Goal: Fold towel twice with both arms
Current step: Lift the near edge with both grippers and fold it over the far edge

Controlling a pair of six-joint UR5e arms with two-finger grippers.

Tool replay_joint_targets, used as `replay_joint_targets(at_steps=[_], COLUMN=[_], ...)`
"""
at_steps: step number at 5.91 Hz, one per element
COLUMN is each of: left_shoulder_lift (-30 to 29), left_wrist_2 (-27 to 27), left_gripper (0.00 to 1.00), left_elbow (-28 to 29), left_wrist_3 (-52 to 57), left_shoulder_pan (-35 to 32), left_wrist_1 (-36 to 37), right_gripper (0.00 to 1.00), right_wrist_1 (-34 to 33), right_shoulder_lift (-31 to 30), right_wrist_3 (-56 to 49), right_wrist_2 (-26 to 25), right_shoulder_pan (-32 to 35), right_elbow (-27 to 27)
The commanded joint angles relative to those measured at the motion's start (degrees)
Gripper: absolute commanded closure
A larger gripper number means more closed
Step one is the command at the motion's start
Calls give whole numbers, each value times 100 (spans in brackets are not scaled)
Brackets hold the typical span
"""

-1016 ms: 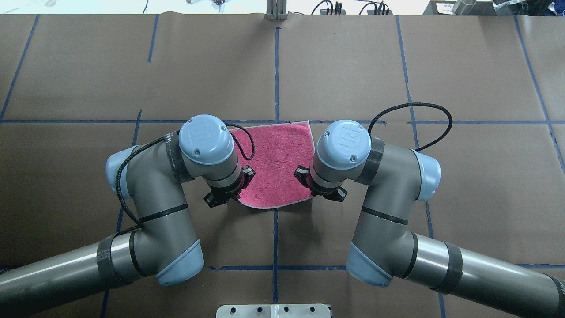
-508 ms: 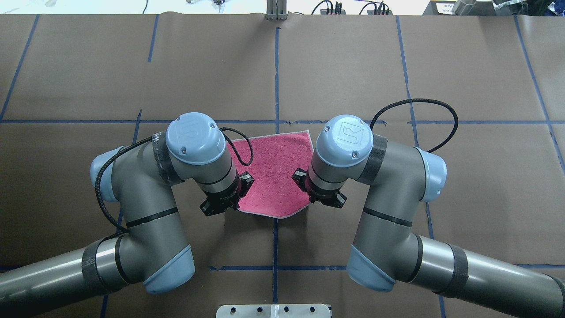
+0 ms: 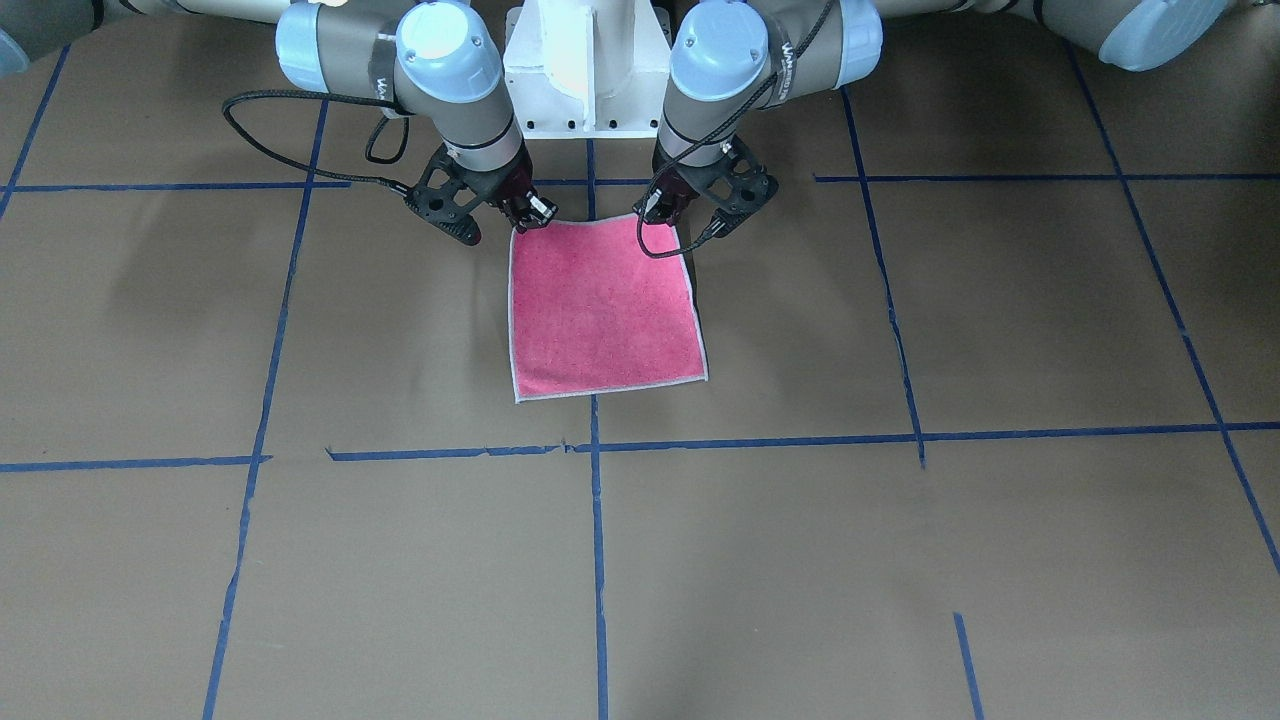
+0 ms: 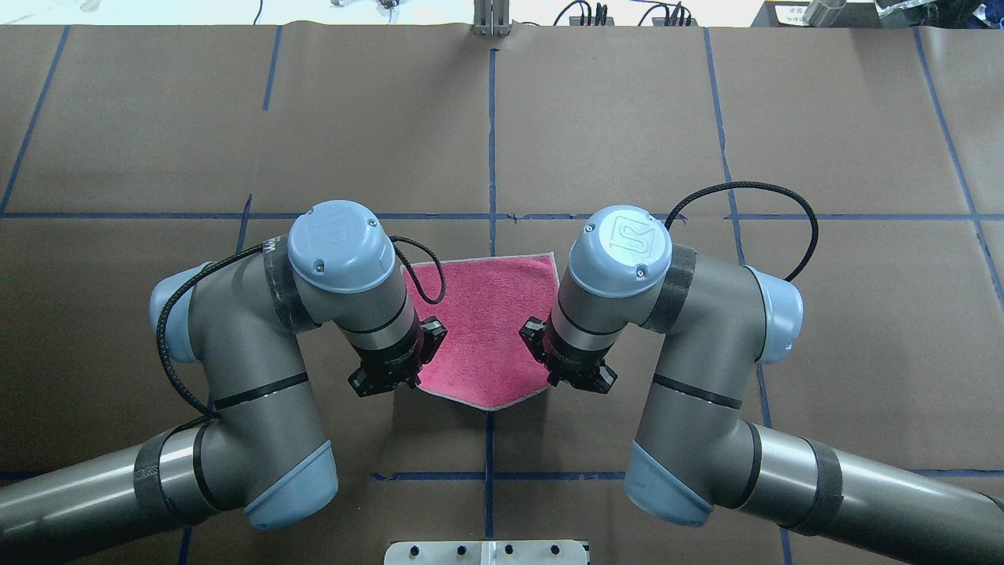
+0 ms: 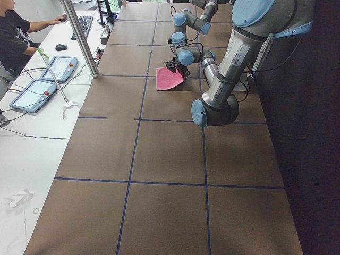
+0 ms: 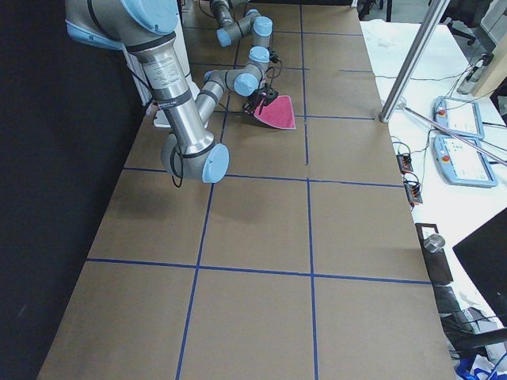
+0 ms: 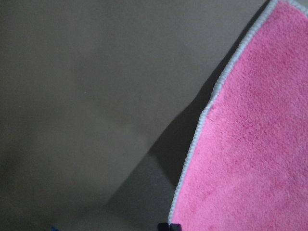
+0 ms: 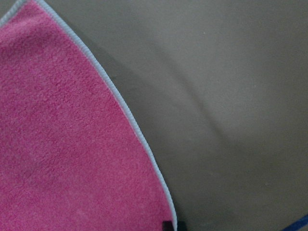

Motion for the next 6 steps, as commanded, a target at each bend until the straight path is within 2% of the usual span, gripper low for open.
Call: replay_joint_targets(at_steps=[1,2,6], left_shoulder_lift=[146,163,119], left_wrist_2=[-136,-371,-391], left_gripper=[100,100,100], left_elbow=[-197,-171,-74], left_wrist_3=[6,6,6], left_shoulder_pan=[47,73,65], left_wrist_1=[58,49,49], right_gripper=[100,100,100], right_wrist_1=[-19,-19,-36], right_shoulder_lift=[-114,-184,-185], right_wrist_3=[198,200,182], right_wrist_2=[107,272,292], right_shoulder_pan=[-79,-80,78], right_elbow=[116,133,63])
